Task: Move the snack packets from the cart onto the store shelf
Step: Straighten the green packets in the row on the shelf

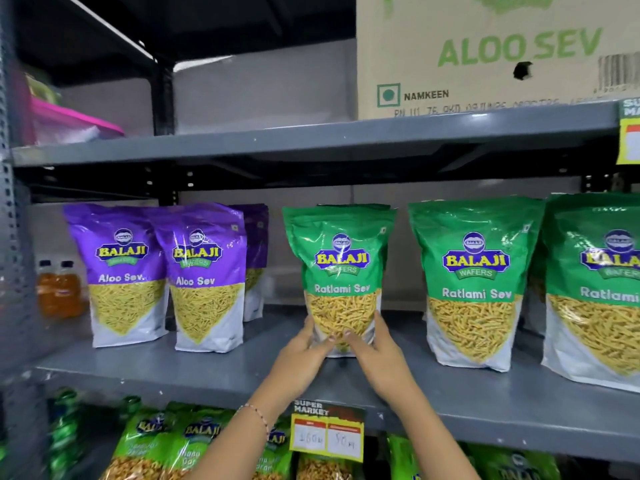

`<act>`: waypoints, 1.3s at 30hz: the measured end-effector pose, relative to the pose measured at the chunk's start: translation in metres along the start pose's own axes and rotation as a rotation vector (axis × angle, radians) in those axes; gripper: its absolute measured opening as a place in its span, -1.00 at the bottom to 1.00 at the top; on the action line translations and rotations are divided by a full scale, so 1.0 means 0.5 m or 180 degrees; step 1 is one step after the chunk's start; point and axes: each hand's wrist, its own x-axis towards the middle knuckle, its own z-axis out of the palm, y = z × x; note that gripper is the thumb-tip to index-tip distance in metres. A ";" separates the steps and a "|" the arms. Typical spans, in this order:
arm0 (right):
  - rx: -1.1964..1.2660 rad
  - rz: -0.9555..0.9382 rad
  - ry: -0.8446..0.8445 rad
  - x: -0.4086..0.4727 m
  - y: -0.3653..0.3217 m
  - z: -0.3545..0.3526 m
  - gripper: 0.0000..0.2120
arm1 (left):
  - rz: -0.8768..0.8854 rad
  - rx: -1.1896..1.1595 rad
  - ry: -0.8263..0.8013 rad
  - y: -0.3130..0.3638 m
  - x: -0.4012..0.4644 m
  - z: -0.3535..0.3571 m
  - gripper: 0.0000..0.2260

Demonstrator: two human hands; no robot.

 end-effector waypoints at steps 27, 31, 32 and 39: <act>0.0208 -0.0170 -0.0866 0.033 -0.109 0.420 -0.32 | 0.0059 0.0111 0.1299 -0.146 -0.024 -0.395 -0.46; 0.0331 -0.0160 -0.0744 0.052 -0.087 0.447 -0.24 | -0.0116 0.0574 0.1057 -0.150 -0.020 -0.393 -0.42; 0.0374 -0.0183 -0.0715 0.062 -0.070 0.450 -0.25 | -0.0113 0.0666 0.0989 -0.148 -0.021 -0.392 -0.39; 0.0575 -0.0069 -0.0552 0.052 -0.081 0.438 -0.40 | -0.0284 0.1118 0.0722 -0.139 -0.010 -0.384 -0.26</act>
